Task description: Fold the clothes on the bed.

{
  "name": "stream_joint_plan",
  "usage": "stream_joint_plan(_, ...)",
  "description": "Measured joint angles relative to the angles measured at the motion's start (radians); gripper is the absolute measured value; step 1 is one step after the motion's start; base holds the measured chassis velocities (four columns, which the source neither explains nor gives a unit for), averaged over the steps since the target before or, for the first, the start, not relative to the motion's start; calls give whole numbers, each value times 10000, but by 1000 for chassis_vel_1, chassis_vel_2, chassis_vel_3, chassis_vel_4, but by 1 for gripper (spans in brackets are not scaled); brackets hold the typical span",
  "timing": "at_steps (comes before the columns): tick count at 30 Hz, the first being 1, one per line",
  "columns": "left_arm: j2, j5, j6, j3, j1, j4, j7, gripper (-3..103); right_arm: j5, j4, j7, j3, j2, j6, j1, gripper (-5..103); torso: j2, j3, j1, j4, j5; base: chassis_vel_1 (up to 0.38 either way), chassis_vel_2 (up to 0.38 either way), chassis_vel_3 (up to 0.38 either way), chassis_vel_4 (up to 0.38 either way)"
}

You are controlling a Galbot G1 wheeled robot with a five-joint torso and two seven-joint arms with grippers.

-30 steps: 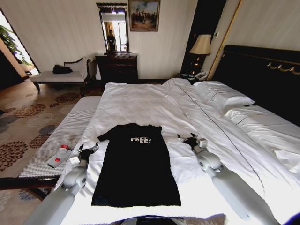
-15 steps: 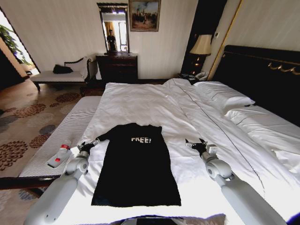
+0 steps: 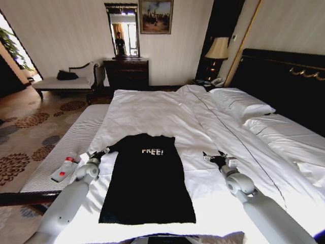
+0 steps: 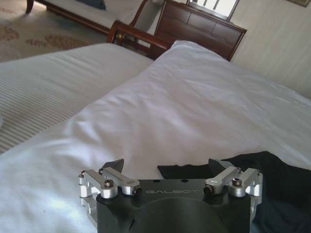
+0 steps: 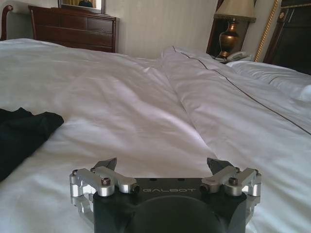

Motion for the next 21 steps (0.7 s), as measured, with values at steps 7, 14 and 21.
stream_joint_plan(7, -200, -244, 209, 177, -363, 697, 126, 93, 29, -6, 11, 46, -24, 0, -76, 100, 2, 0, 0, -2, 2, 0, 0, 0, 0)
stream_joint_plan(14, -415, -284, 240, 301, -601, 1162, 307, 66, 29, -30, 20, 69, -13, 1, -151, 100, 2, -1, 0, -1, 1, 0, 0, 0, 0)
stream_joint_plan(21, -494, -234, 244, 496, -714, 1241, 365, 39, 42, -32, 31, 68, -2, 4, -155, 100, 2, -1, 0, 0, 0, 0, 0, 0, 0)
